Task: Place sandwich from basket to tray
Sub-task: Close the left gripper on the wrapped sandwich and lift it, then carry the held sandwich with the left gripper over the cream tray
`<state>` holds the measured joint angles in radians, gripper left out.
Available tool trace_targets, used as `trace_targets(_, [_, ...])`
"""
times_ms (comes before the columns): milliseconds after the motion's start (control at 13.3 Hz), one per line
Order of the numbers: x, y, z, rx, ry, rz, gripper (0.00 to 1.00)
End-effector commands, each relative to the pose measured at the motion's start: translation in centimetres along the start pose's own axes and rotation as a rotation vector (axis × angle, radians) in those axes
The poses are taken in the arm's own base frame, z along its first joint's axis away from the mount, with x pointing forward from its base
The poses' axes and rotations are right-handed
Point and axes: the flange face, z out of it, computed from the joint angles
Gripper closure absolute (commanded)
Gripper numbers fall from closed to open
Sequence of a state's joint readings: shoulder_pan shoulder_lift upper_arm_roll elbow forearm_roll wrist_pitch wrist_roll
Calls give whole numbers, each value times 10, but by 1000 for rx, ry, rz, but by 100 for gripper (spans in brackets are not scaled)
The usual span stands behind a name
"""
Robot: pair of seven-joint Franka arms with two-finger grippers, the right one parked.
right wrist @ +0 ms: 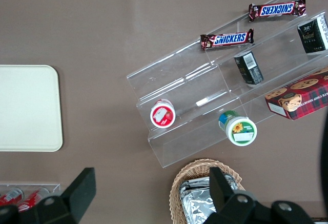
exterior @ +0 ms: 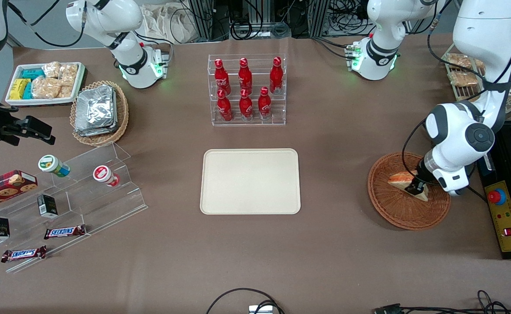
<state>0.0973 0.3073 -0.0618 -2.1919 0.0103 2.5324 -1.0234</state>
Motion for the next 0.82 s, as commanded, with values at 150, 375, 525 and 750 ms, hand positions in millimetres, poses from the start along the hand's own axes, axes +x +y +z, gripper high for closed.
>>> trace_targets(150, [-4, 3, -23, -28, 23, -8, 100])
trace_targets(375, [-17, 12, -73, 70, 13, 168, 100])
trace_targets(525, [-38, 23, -117, 139, 3, 394, 100])
trace_targets(750, [-96, 52, -171, 164, -11, 611, 100])
